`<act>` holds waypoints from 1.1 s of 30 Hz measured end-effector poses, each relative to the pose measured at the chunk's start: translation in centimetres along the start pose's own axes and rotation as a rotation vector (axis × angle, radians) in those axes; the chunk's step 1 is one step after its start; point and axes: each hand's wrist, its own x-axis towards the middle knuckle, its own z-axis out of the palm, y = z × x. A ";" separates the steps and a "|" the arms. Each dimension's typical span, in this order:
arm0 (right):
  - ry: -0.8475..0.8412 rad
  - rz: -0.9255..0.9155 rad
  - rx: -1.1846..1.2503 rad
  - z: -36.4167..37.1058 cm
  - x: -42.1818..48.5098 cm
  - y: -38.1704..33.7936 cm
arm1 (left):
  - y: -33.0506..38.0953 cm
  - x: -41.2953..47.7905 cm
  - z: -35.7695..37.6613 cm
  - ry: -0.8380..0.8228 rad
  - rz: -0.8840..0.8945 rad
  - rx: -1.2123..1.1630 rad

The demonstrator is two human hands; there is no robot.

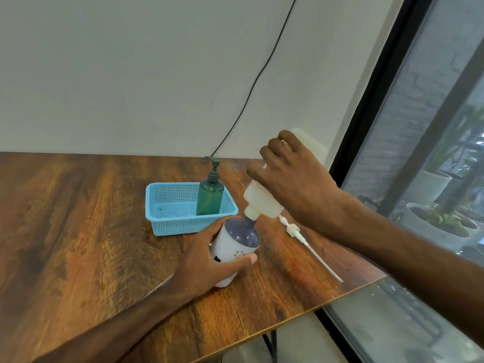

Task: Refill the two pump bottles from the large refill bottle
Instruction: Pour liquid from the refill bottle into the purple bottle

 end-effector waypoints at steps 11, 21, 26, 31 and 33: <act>0.018 0.011 0.054 0.5 -0.3 0.2 | 0.4 -0.1 -0.1 -0.007 -0.003 0.012; 0.047 0.164 0.861 7.3 -3.2 0.7 | 0.9 -0.2 -0.2 0.036 0.038 0.000; -0.033 0.345 1.191 10.7 -5.5 -1.3 | 1.1 -0.3 -0.2 0.065 0.050 0.000; -0.031 0.660 1.570 13.5 -6.6 -4.4 | 0.8 -0.4 0.0 0.053 0.013 -0.007; -0.024 0.755 1.689 14.3 -6.7 -5.7 | 1.0 -0.4 0.1 0.044 0.003 0.004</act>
